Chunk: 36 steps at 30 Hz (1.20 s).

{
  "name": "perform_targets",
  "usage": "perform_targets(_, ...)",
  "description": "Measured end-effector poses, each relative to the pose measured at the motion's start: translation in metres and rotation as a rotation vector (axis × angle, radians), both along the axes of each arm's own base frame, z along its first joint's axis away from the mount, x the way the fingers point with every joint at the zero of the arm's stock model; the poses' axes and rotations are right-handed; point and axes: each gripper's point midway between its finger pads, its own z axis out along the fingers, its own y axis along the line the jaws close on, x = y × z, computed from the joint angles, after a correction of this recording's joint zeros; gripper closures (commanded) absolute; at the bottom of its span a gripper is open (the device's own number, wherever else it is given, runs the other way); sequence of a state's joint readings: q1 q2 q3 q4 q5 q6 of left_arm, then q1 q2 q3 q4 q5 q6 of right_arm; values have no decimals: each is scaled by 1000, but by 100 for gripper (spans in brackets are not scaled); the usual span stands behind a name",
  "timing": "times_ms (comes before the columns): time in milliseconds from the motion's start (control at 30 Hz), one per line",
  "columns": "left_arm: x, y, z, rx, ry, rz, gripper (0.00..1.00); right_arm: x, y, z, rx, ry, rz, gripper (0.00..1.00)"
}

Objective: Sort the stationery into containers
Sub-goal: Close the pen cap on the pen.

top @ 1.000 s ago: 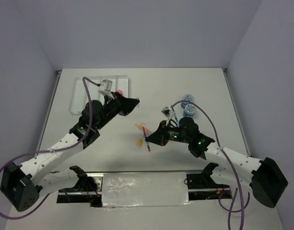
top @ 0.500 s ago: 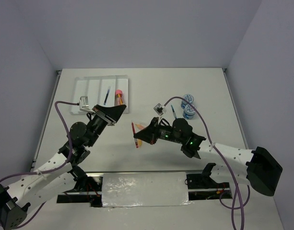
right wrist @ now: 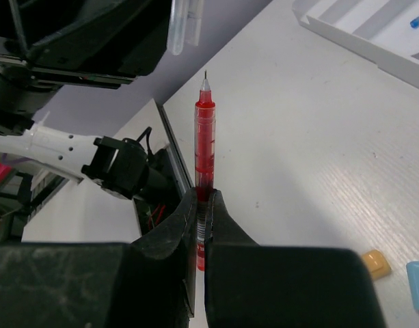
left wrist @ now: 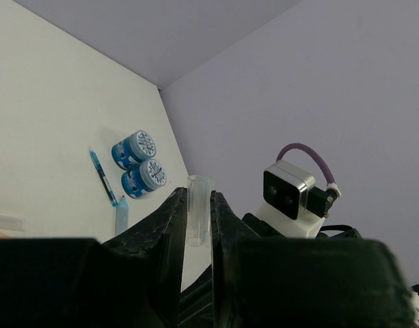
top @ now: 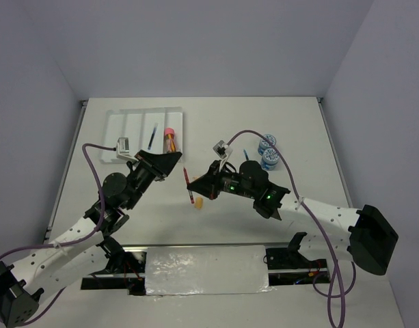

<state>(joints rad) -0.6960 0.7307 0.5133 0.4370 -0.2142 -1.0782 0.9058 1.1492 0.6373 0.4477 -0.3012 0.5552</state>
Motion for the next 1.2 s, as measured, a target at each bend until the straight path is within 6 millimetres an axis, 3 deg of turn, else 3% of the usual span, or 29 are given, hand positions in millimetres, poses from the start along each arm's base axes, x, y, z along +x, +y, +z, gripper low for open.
perform_targets(167, -1, -2, -6, 21, 18, -10, 100, 1, 0, -14, -45, 17, 0, 100)
perform_targets(400, 0, -2, -11, 61, 32, -11, 100, 2, -2, -20, -68, 17, -7, 100)
perform_targets(867, 2, -13, -21, 101, 57, -49, 100, 3, -4, -21, -78, 22, -22, 100)
perform_targets(1200, 3, -12, -22, 137, 35, -45, 100, 1, -7, -8, -51, 2, -25, 100)
